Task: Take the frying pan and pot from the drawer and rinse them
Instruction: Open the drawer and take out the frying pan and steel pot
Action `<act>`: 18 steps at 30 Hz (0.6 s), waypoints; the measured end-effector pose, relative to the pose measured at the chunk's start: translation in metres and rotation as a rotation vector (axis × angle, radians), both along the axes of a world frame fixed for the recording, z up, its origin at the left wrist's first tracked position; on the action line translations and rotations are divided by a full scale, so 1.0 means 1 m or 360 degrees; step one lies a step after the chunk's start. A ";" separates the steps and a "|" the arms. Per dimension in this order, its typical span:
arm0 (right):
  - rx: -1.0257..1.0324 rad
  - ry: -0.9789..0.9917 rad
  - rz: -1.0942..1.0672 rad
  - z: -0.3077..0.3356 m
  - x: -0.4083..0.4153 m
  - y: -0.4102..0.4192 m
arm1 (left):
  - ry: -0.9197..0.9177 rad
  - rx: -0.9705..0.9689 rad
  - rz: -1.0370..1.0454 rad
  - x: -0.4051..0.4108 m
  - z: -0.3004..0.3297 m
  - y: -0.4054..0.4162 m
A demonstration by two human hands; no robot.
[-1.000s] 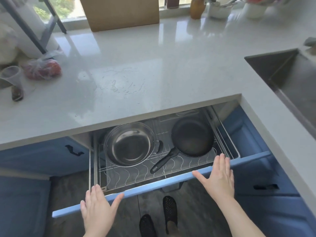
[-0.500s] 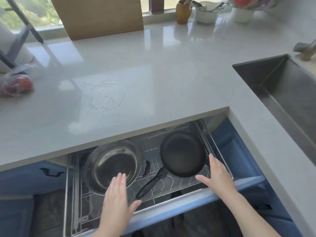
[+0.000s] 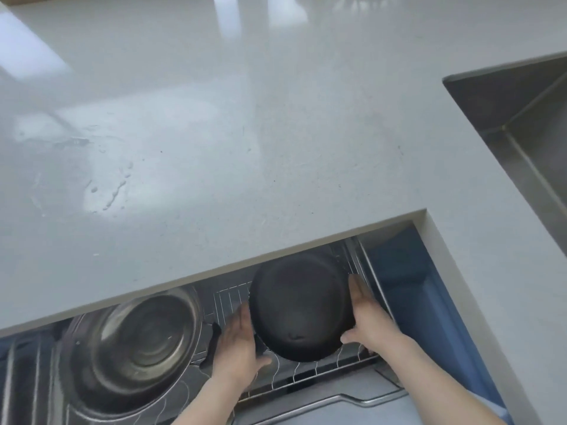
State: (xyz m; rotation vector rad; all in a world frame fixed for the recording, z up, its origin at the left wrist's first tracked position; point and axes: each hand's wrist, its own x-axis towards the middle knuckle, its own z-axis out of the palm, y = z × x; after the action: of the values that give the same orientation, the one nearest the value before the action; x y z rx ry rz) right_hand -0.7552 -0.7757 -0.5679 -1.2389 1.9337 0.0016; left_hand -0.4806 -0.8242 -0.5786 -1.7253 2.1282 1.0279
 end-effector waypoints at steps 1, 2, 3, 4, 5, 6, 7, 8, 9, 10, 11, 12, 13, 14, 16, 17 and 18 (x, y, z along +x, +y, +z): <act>0.0020 -0.0023 -0.0022 -0.005 -0.002 -0.001 | 0.0007 0.0039 0.0017 -0.001 -0.007 -0.002; 0.0058 -0.0047 -0.0048 -0.008 -0.003 -0.002 | 0.0010 0.0087 0.0035 -0.002 -0.012 -0.004; 0.0087 -0.0070 -0.0078 -0.011 -0.004 -0.003 | 0.0006 0.0138 0.0044 -0.004 -0.015 -0.005; 0.0115 -0.0094 -0.0116 -0.015 -0.005 -0.004 | -0.0001 0.0173 0.0053 -0.007 -0.016 -0.005; 0.0138 -0.0121 -0.0154 -0.018 -0.005 -0.004 | -0.0014 0.0202 0.0057 -0.008 -0.018 -0.004; 0.0160 -0.0152 -0.0183 -0.020 -0.005 -0.004 | -0.0030 0.0219 0.0072 -0.011 -0.019 -0.003; 0.0167 -0.0181 -0.0198 -0.022 -0.005 -0.004 | -0.0054 0.0238 0.0085 -0.012 -0.023 -0.002; 0.0175 -0.0209 -0.0211 -0.023 -0.005 -0.004 | -0.0067 0.0255 0.0107 -0.012 -0.024 -0.001; 0.0177 -0.0238 -0.0222 -0.023 -0.005 -0.004 | -0.0058 0.0291 0.0149 -0.011 -0.026 0.000; 0.0172 -0.0264 -0.0232 -0.022 -0.004 -0.004 | -0.0003 0.0330 0.0219 -0.011 -0.025 0.000; 0.0168 -0.0287 -0.0245 -0.022 -0.004 -0.004 | 0.0063 0.0379 0.0291 -0.009 -0.025 0.001; 0.0166 -0.0319 -0.0270 -0.021 -0.004 -0.003 | 0.0148 0.0405 0.0354 -0.008 -0.024 0.001; 0.0157 -0.0351 -0.0303 -0.021 -0.004 -0.002 | 0.0205 0.0452 0.0390 -0.006 -0.023 0.002; 0.0143 -0.0375 -0.0334 -0.020 -0.004 -0.001 | 0.0253 0.0476 0.0409 -0.006 -0.019 0.003; 0.0081 -0.0416 -0.0364 -0.012 -0.006 -0.002 | 0.0353 0.0579 0.0465 -0.006 -0.015 0.005; 0.0053 -0.0435 -0.0373 -0.008 -0.006 -0.004 | 0.0414 0.0641 0.0486 -0.005 -0.013 0.005; 0.0042 -0.0443 -0.0379 -0.002 -0.007 -0.006 | 0.0463 0.0685 0.0487 -0.005 -0.009 0.005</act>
State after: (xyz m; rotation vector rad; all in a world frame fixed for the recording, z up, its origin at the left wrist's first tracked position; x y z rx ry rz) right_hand -0.7621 -0.7816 -0.5697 -0.9310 1.8168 -0.2541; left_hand -0.4860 -0.8191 -0.5877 -1.7923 1.6351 1.7647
